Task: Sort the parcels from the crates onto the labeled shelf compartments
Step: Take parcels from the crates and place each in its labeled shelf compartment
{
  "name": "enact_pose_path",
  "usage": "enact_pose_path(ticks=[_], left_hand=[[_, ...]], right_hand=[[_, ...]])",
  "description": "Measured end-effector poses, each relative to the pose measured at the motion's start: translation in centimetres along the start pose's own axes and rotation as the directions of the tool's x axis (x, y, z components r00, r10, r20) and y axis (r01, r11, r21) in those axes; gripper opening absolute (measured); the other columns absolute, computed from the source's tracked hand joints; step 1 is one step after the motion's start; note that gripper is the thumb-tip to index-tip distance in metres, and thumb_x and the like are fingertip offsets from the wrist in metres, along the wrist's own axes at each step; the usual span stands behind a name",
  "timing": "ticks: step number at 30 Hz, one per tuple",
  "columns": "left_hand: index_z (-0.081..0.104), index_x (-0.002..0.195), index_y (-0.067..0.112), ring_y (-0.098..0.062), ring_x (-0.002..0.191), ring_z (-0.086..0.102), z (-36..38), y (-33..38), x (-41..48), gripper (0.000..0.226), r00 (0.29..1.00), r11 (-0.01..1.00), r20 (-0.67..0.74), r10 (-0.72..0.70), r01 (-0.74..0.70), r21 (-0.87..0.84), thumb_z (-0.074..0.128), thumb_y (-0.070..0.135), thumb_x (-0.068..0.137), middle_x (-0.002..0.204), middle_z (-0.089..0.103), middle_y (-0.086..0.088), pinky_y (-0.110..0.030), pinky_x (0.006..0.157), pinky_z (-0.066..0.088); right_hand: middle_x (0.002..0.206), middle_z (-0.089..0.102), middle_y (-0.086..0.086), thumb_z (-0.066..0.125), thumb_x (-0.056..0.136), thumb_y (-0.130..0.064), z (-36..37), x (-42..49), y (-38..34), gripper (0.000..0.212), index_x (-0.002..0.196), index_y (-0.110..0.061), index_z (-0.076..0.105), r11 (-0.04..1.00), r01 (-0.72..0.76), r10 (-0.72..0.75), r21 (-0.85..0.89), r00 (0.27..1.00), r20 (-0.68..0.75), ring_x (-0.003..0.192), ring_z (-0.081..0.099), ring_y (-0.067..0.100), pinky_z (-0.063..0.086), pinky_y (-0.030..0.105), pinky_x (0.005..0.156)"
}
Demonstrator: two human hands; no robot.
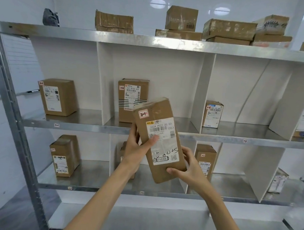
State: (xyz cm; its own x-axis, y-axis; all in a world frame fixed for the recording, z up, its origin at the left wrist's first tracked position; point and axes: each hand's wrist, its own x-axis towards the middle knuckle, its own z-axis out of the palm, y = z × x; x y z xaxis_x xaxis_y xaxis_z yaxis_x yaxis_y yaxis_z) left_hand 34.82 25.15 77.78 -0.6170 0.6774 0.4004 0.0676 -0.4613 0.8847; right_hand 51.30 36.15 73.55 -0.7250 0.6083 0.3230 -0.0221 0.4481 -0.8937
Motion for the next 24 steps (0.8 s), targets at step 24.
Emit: enact_pose_path(ticks=[24], left_hand=[[0.051,0.129,0.031,-0.013,0.107,0.065,-6.8,-3.3,-2.9,0.061,0.976,0.995,-0.212,0.04,-0.019,0.102,0.074,0.042,0.074,0.122,0.064,0.004,-0.025,0.072,0.057]], right_hand=[[0.125,0.052,-0.024,0.073,0.081,-0.023,8.9,3.0,0.4,0.068,0.124,-0.052,0.028,0.989,0.087,-0.102,0.119,0.986,0.128,0.123,0.051,0.007,0.053,0.026,0.093]])
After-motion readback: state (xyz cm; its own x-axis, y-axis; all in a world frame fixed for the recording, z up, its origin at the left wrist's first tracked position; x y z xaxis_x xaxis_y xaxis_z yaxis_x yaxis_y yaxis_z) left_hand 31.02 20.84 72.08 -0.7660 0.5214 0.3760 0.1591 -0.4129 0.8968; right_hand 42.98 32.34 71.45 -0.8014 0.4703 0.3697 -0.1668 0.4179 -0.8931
